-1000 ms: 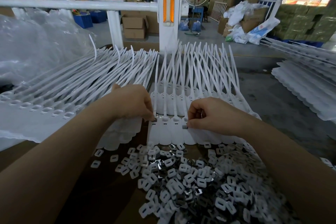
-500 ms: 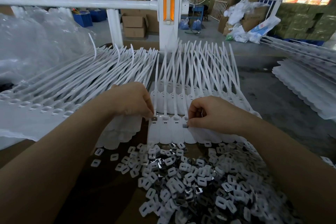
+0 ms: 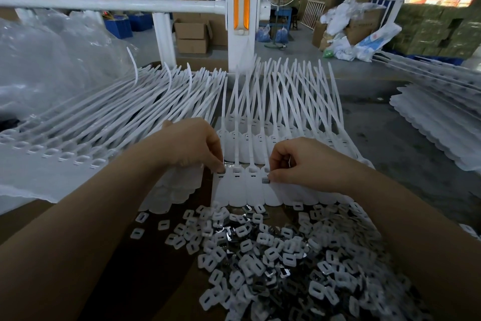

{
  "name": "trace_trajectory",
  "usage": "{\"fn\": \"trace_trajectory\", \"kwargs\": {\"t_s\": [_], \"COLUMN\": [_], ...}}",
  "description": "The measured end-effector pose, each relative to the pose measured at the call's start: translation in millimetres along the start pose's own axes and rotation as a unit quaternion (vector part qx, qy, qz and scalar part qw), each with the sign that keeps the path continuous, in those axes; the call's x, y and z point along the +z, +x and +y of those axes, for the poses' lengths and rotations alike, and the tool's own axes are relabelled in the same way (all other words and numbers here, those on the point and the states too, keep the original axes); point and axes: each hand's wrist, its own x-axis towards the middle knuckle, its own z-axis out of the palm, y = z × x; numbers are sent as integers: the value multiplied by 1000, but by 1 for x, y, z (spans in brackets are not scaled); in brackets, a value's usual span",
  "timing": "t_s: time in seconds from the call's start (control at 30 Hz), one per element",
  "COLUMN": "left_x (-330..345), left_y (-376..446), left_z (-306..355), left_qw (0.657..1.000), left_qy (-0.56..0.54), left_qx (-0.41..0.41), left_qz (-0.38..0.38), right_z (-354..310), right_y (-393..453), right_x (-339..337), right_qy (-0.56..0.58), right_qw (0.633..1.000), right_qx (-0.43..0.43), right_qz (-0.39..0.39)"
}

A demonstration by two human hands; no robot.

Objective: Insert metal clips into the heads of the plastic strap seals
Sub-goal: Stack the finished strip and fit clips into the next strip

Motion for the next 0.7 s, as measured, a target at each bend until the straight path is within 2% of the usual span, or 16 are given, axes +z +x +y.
{"fn": "trace_trajectory", "kwargs": {"t_s": [0.23,0.47,0.7], "left_x": [-7,-15,-14], "left_y": [0,-4,-7], "left_z": [-7,-10,-4], "left_qw": [992,988,990], "left_qy": [-42,-56,-38], "left_qx": [103,114,113], "left_qz": [-66,-90,-69], "right_z": [-1,-3,-3], "right_y": [0,0,0], "right_x": [0,0,-1], "right_qy": [-2,1,-1], "right_qw": [1000,1000,1000], "right_qx": [3,4,3], "right_qz": [-2,-4,-5]}}
